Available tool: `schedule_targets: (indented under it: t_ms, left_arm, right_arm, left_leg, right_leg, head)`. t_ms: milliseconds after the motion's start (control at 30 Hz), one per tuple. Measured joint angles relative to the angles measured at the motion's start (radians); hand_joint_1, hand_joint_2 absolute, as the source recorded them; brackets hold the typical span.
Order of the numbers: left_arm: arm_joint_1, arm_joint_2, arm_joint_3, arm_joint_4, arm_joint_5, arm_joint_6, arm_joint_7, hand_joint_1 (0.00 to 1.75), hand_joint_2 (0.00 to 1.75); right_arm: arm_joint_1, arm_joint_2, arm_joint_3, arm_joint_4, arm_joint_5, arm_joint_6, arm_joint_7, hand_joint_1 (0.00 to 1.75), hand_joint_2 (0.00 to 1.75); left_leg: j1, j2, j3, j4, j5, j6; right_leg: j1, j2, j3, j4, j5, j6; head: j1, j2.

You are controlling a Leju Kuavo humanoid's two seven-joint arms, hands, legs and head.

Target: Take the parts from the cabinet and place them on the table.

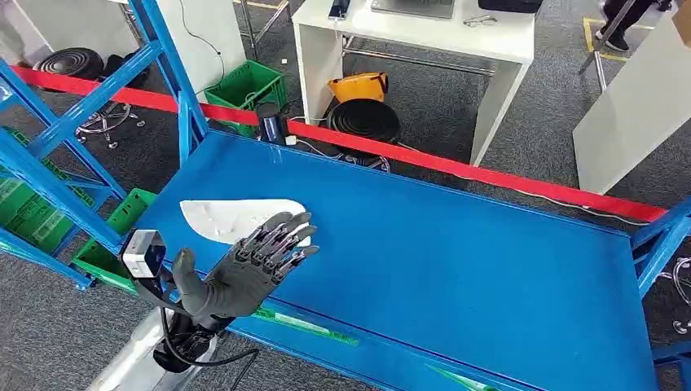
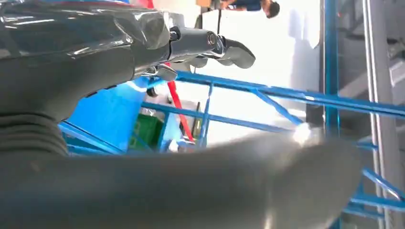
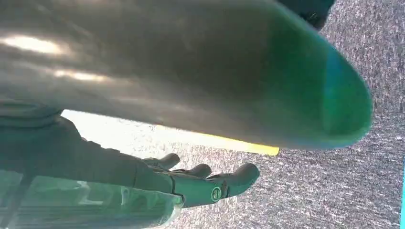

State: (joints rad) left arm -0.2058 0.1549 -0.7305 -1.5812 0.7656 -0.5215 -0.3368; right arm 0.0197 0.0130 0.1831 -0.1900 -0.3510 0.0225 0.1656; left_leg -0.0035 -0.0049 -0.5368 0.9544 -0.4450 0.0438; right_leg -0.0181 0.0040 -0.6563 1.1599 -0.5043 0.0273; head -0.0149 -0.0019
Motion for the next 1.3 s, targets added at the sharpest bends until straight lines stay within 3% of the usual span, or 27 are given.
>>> schedule_targets:
  t_ms: [33,67,100,167,233,267,367,400,433,467,533,567,600,700,733,767,800,867,900,933,1000,1033,1067,1133,1200,1233,1300]
  left_arm:
    - [0.0,0.0,0.003,0.0,0.0,0.007,0.005,0.0,1.75]
    - [0.001,0.0,0.006,0.0,-0.002,0.014,0.009,0.0,1.75]
    - [0.004,0.0,0.01,0.0,-0.004,0.02,0.014,0.0,1.75]
    - [0.012,0.0,0.015,0.001,-0.007,0.025,0.014,0.0,1.75]
    - [0.014,0.001,0.018,0.001,-0.007,0.026,0.014,0.0,1.75]
    - [0.014,0.001,0.02,0.001,-0.008,0.026,0.014,0.0,1.75]
    - [0.018,0.003,0.024,0.001,-0.008,0.026,0.014,0.0,1.75]
    - [0.021,0.005,0.024,0.002,-0.008,0.026,0.014,0.0,1.75]
    - [0.023,0.006,0.024,0.003,-0.008,0.027,0.014,0.0,1.75]
    - [0.023,0.006,0.024,0.003,-0.008,0.027,0.015,0.0,1.75]
    - [0.023,0.008,0.027,0.003,-0.008,0.027,0.014,0.0,1.75]
    - [0.023,0.008,0.029,0.003,-0.009,0.027,0.014,0.0,1.75]
    - [0.023,0.008,0.031,0.003,-0.009,0.027,0.014,0.0,1.75]
    - [0.024,0.007,0.032,0.003,-0.024,0.039,0.013,0.0,1.75]
    - [0.025,0.008,0.036,0.001,-0.054,0.054,0.01,0.0,1.75]
    - [0.027,0.007,0.039,0.001,-0.088,0.065,0.003,0.0,1.75]
    - [0.027,0.006,0.04,0.001,-0.115,0.071,-0.008,0.0,1.75]
    - [0.033,0.004,0.042,0.004,-0.196,0.093,-0.036,0.0,1.75]
    - [0.036,0.003,0.043,0.006,-0.236,0.104,-0.054,0.0,1.75]
    - [0.039,0.002,0.045,0.008,-0.265,0.12,-0.069,0.0,1.75]
    - [0.047,-0.002,0.055,0.009,-0.324,0.171,-0.113,0.0,1.75]
    - [0.051,-0.003,0.062,0.009,-0.363,0.21,-0.136,0.0,1.75]
    - [0.053,-0.003,0.068,0.009,-0.404,0.249,-0.152,0.0,1.75]
    - [0.057,-0.001,0.075,0.01,-0.53,0.37,-0.161,0.0,1.75]
    - [0.054,0.005,0.059,0.021,-0.836,0.634,-0.156,0.0,1.75]
    - [0.05,0.01,0.05,0.027,-1.022,0.737,-0.155,0.0,1.75]
    - [0.031,0.032,0.035,0.033,-1.271,0.806,-0.137,0.0,1.75]
  right_arm:
    - [0.0,0.0,0.0,0.0,-0.001,0.0,0.0,0.0,0.0]
    - [0.0,0.0,0.0,0.0,-0.003,-0.002,0.0,0.0,0.0]
    - [0.0,0.0,0.0,0.0,-0.003,-0.002,0.0,0.0,0.0]
    - [0.002,0.0,0.0,0.0,-0.005,-0.002,0.0,0.0,0.0]
    - [0.003,0.002,-0.001,0.0,-0.005,-0.002,0.0,0.0,0.0]
    - [0.002,0.0,-0.002,0.0,-0.005,-0.003,0.0,0.0,0.0]
    - [0.003,0.0,-0.002,0.0,-0.005,-0.003,0.0,0.0,0.0]
    - [0.003,0.0,-0.002,0.001,-0.005,-0.003,0.0,0.0,0.0]
    - [0.003,0.0,-0.002,0.001,-0.005,-0.003,0.0,0.0,0.0]
    - [0.003,0.0,-0.002,0.001,-0.005,-0.003,0.0,0.0,0.0]
    - [0.003,0.001,-0.002,0.001,-0.005,-0.003,0.0,0.0,0.0]
    - [0.002,0.002,-0.002,0.001,-0.005,-0.003,0.0,0.0,0.0]
    - [0.002,0.002,-0.003,0.001,-0.005,-0.003,0.0,0.0,0.0]
    - [0.003,0.003,-0.003,0.001,-0.007,-0.005,0.0,0.0,0.0]
    - [0.002,0.003,-0.003,0.001,-0.013,-0.01,-0.002,0.0,0.0]
    - [0.004,-0.002,-0.005,0.001,-0.018,-0.017,-0.006,0.0,0.0]
    - [0.005,-0.002,-0.007,0.001,-0.024,-0.021,-0.011,0.0,0.0]
    - [0.009,-0.007,-0.011,0.002,-0.034,-0.027,-0.02,0.0,0.0]
    - [0.011,-0.01,-0.013,0.003,-0.037,-0.029,-0.022,0.0,0.0]
    - [0.014,-0.012,-0.016,0.004,-0.039,-0.031,-0.026,0.0,0.0]
    - [0.016,-0.018,-0.016,0.005,-0.029,-0.034,-0.029,0.0,0.0]
    - [0.014,-0.019,-0.016,0.005,-0.019,-0.033,-0.029,0.0,0.0]
    - [0.014,-0.022,-0.015,0.005,-0.012,-0.03,-0.029,0.0,0.0]
    - [0.014,-0.023,-0.011,0.005,-0.005,-0.02,-0.022,0.0,0.0]
    - [0.014,-0.02,-0.005,0.005,-0.008,-0.012,-0.008,0.0,0.0]
    - [0.014,-0.016,-0.005,0.005,-0.011,-0.012,-0.008,0.0,0.0]
    - [0.013,-0.012,-0.005,0.005,-0.018,-0.015,-0.008,0.0,0.0]
  left_leg:
    - [0.0,-0.002,0.001,0.004,-0.004,-0.005]
    - [-0.004,-0.002,-0.002,0.012,-0.009,-0.011]
    - [-0.008,-0.003,-0.005,0.017,-0.015,-0.015]
    - [-0.006,-0.002,-0.005,0.016,-0.013,-0.019]
    - [-0.002,-0.002,-0.009,0.026,-0.022,-0.028]
    - [-0.002,0.0,-0.021,0.053,-0.044,-0.036]
    - [0.01,0.001,-0.14,0.3,-0.16,-0.054]
    - [0.012,0.001,-0.169,0.355,-0.172,-0.056]
    - [0.014,0.002,-0.173,0.358,-0.159,-0.055]
    - [0.014,0.003,-0.152,0.308,-0.122,-0.053]
    - [0.013,0.003,-0.057,0.112,-0.027,-0.04]
    - [0.01,0.003,-0.019,0.036,-0.009,-0.03]
    - [0.005,0.005,-0.012,0.023,-0.021,-0.029]
    - [-0.002,0.003,-0.02,0.024,-0.018,-0.015]
    - [0.004,0.004,0.0,0.004,-0.004,-0.005]
    - [0.006,0.007,0.003,-0.006,0.002,-0.003]
    - [0.006,0.008,0.003,-0.007,0.006,0.005]
    - [0.003,0.007,-0.001,-0.006,0.006,0.006]
    - [0.002,0.007,-0.002,-0.005,0.006,0.006]
    - [0.001,0.005,-0.003,-0.004,0.006,0.006]
    - [0.002,0.004,-0.002,-0.001,0.004,0.003]
    - [0.002,0.003,-0.002,0.003,0.001,0.0]
    - [0.001,0.003,-0.003,0.01,-0.003,-0.006]
    - [-0.006,0.001,-0.008,0.019,-0.011,-0.017]
    - [-0.003,0.001,-0.009,0.018,-0.008,-0.023]
    - [-0.002,0.002,-0.01,0.022,-0.011,-0.027]
    - [0.004,0.003,-0.039,0.079,-0.055,-0.043]
  right_leg:
    - [0.0,-0.002,0.057,-0.113,0.039,0.007]
    - [0.001,-0.003,0.079,-0.167,0.046,-0.003]
    - [0.002,-0.002,0.085,-0.166,0.052,-0.014]
    - [0.007,-0.002,0.084,-0.164,0.052,-0.024]
    - [-0.006,-0.001,0.086,-0.168,0.056,-0.033]
    - [-0.006,-0.001,0.088,-0.168,0.055,-0.04]
    - [-0.004,-0.002,0.085,-0.168,0.055,-0.047]
    - [-0.003,-0.002,0.085,-0.168,0.055,-0.047]
    - [-0.003,-0.001,0.086,-0.168,0.055,-0.047]
    - [-0.003,0.0,0.087,-0.168,0.054,-0.047]
    - [-0.002,0.003,0.091,-0.168,0.054,-0.046]
    - [-0.002,0.003,0.092,-0.169,0.055,-0.046]
    - [0.009,0.003,0.088,-0.166,0.053,-0.041]
    - [0.001,0.002,0.088,-0.174,0.059,-0.023]
    - [0.004,0.002,0.087,-0.172,0.057,-0.017]
    - [0.002,0.0,0.076,-0.152,0.046,-0.018]
    - [0.002,0.0,0.054,-0.1,0.015,-0.026]
    - [0.0,0.0,-0.027,0.072,-0.054,-0.035]
    - [0.0,0.0,-0.06,0.141,-0.076,-0.032]
    - [0.0,0.0,-0.07,0.157,-0.074,-0.024]
    - [-0.001,0.0,-0.015,0.046,-0.024,-0.003]
    - [-0.003,-0.001,0.042,-0.068,0.017,0.007]
    - [-0.004,-0.003,0.092,-0.165,0.043,0.008]
    - [0.001,-0.002,0.095,-0.167,0.045,-0.016]
    - [0.007,-0.002,0.092,-0.165,0.046,-0.027]
    - [-0.001,-0.002,0.093,-0.169,0.05,-0.033]
    - [-0.006,-0.002,0.094,-0.17,0.051,-0.041]
  head:
    - [0.0,0.0]
    - [0.0,0.0]
    - [-0.002,0.0]
    - [-0.002,0.0]
    - [0.0,0.0]
    - [-0.004,0.0]
    - [-0.006,0.0]
    - [-0.006,0.0]
    - [-0.006,0.0]
    - [-0.006,0.0]
    - [-0.006,0.0]
    - [-0.006,0.0]
    - [-0.005,0.0]
    - [-0.006,0.0]
    - [-0.006,0.0]
    - [-0.004,0.0]
    - [-0.003,0.0]
    - [-0.003,0.0]
    - [-0.003,0.0]
    - [-0.003,0.0]
    - [-0.003,0.0]
    - [-0.002,0.0]
    - [-0.002,0.0]
    - [-0.004,0.0]
    - [-0.003,0.0]
    - [-0.003,0.0]
    - [-0.005,0.0]
